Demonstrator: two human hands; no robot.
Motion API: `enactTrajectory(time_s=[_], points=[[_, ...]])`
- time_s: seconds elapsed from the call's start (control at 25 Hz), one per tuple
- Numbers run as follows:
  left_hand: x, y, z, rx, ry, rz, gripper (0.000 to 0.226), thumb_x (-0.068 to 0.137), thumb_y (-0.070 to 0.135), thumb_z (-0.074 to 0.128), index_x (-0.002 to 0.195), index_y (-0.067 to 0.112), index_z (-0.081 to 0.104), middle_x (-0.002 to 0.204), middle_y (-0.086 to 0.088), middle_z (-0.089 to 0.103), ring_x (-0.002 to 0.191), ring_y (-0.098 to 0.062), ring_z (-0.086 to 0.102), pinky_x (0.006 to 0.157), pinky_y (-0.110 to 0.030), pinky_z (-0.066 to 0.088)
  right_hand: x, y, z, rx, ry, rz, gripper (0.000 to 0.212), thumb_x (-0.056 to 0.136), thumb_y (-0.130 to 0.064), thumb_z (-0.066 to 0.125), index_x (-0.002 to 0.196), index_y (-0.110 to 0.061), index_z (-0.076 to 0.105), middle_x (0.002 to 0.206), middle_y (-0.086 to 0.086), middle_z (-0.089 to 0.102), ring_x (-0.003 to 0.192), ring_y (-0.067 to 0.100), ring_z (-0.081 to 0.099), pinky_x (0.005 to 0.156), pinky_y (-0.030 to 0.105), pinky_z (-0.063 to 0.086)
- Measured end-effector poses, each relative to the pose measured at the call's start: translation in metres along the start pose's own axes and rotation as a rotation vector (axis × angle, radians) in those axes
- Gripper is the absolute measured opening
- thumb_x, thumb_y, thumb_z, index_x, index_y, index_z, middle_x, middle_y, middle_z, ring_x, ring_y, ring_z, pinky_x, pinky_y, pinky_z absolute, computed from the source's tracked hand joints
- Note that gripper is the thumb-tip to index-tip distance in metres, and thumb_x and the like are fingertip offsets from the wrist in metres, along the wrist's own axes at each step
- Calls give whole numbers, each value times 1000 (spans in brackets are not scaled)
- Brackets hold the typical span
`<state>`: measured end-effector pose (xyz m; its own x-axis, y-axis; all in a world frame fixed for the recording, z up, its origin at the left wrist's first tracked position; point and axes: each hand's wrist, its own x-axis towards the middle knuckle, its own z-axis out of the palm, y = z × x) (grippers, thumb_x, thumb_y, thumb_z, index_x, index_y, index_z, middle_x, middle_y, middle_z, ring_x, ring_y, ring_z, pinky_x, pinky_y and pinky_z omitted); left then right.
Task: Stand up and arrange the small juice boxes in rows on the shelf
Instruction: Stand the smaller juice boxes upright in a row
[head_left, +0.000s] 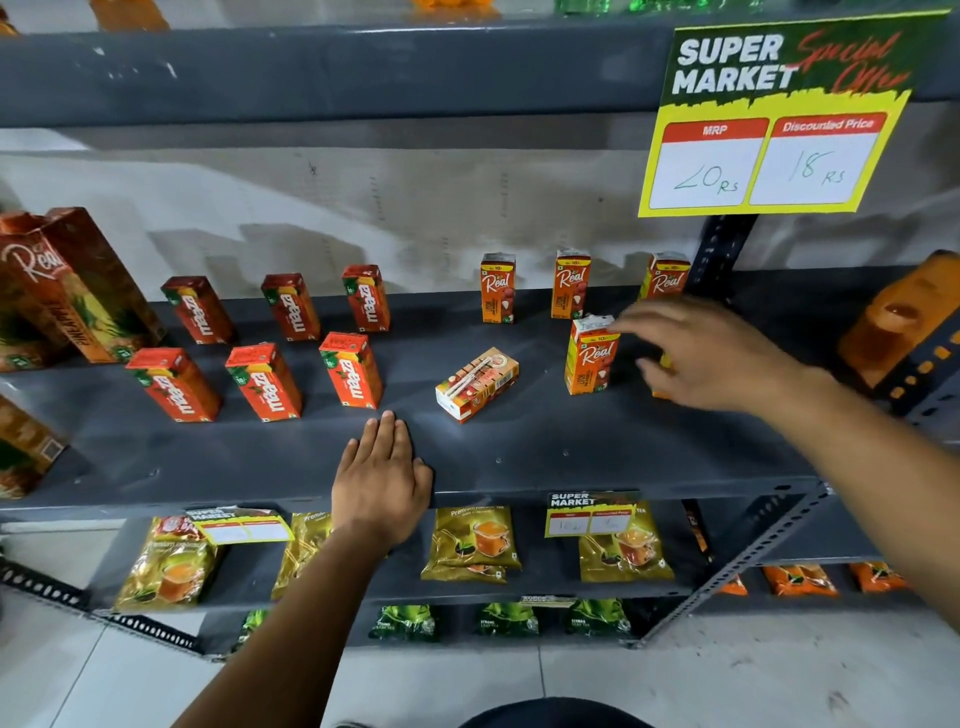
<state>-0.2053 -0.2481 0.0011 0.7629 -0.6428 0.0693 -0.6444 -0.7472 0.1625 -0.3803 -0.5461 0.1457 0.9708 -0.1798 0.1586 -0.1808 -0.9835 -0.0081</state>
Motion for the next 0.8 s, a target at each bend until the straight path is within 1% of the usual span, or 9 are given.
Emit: enactTrajectory(time_s=[0.04, 0.12, 0.28, 0.4, 0.48, 0.52, 0.6, 0.68, 0.8], points=[[0, 0, 0, 8, -5, -1, 65, 96, 41, 18, 151, 7, 16, 162, -10, 11, 149, -23, 7, 118, -38, 7, 8, -21, 4, 53, -35, -34, 53, 90, -24, 56, 141, -31, 42, 146, -4, 45, 133, 17, 39, 109, 38, 35], [1, -1, -1, 18, -18, -4, 71, 91, 44, 12, 151, 7, 16, 162, -10, 11, 149, -23, 7, 119, -38, 7, 31, -61, 25, 66, -165, -123, 51, 94, -24, 53, 142, -31, 39, 148, -5, 42, 135, 16, 36, 108, 36, 34], [0, -3, -4, 13, -29, 6, 77, 85, 46, 2, 151, 7, 15, 162, -9, 10, 149, -23, 6, 119, -37, 6, 89, -109, 67, -2, -214, -225, 74, 86, -9, 64, 148, -23, 27, 154, 1, 35, 141, 23, 30, 109, 46, 36], [0, -3, -5, 9, -40, 20, 71, 90, 44, 8, 151, 8, 14, 162, -9, 8, 149, -22, 4, 119, -37, 5, 122, -121, 85, -118, -288, -214, 88, 79, -10, 74, 150, -18, 23, 156, 5, 31, 145, 26, 25, 113, 44, 28], [0, -5, -5, 10, -51, 28, 66, 95, 42, 15, 152, 8, 11, 162, -9, 5, 149, -22, 2, 119, -36, 4, 135, -122, 89, -119, -350, -180, 76, 79, -16, 73, 145, -17, 34, 148, 8, 44, 136, 29, 39, 106, 43, 34], [0, -5, -5, 12, -52, 30, 65, 96, 41, 16, 152, 8, 11, 162, -9, 5, 149, -22, 2, 119, -37, 4, 137, -122, 89, -93, -348, -166, 66, 80, -17, 72, 139, -18, 43, 140, 8, 52, 127, 28, 47, 98, 41, 39], [0, -6, -5, 20, -34, 27, 67, 93, 42, 14, 151, 8, 14, 162, -9, 8, 149, -23, 4, 119, -37, 5, 136, -119, 90, -9, -296, -123, 51, 81, -15, 67, 130, -22, 53, 128, 5, 59, 114, 25, 54, 86, 37, 41], [1, -5, -4, 22, -25, 29, 71, 90, 43, 11, 151, 8, 16, 162, -10, 10, 149, -24, 5, 119, -37, 5, 128, -116, 90, 73, -223, -59, 48, 80, -12, 65, 125, -25, 56, 124, 2, 61, 111, 23, 55, 85, 36, 43], [1, -5, -3, 17, -32, 35, 69, 91, 43, 13, 151, 8, 14, 162, -9, 8, 149, -23, 4, 119, -37, 5, 117, -115, 96, 175, -82, 26, 50, 76, -16, 72, 123, -24, 56, 122, 0, 61, 111, 23, 56, 90, 38, 45]])
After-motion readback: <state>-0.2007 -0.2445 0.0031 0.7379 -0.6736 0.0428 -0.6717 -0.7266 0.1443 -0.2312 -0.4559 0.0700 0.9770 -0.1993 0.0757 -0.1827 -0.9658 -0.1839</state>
